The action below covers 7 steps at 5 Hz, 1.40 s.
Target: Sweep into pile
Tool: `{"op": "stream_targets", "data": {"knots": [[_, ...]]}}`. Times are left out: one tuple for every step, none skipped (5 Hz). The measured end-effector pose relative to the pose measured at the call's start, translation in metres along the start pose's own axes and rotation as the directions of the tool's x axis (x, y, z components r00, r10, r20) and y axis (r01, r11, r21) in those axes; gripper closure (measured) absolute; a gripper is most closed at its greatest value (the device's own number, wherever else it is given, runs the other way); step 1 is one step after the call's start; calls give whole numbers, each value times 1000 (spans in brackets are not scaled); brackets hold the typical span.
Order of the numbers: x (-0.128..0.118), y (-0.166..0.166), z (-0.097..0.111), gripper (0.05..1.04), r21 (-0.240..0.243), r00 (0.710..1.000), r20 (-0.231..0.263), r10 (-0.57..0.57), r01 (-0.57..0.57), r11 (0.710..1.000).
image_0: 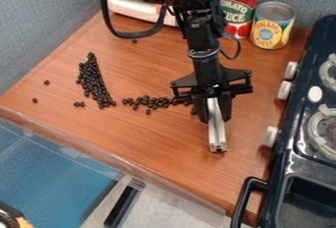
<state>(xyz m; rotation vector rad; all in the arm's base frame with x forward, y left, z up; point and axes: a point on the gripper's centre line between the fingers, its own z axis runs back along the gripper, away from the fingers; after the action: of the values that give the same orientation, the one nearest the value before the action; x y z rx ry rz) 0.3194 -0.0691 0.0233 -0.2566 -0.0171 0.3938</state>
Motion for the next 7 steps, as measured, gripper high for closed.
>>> {"op": "stream_targets", "data": {"knots": [[3, 15, 2, 740, 12, 1000, 4, -10, 10, 1000], [8, 38, 7, 740, 25, 1000, 19, 14, -15, 1000], [16, 61, 12, 740, 34, 998, 42, 36, -37, 999], [22, 79, 18, 740, 46, 997, 66, 48, -51, 998], [28, 107, 25, 740, 70, 994, 90, 63, -69, 995], [32, 128, 31, 740, 92, 992, 98, 81, -91, 992], [37, 150, 37, 740, 123, 986, 131, 102, -119, 985]]}}
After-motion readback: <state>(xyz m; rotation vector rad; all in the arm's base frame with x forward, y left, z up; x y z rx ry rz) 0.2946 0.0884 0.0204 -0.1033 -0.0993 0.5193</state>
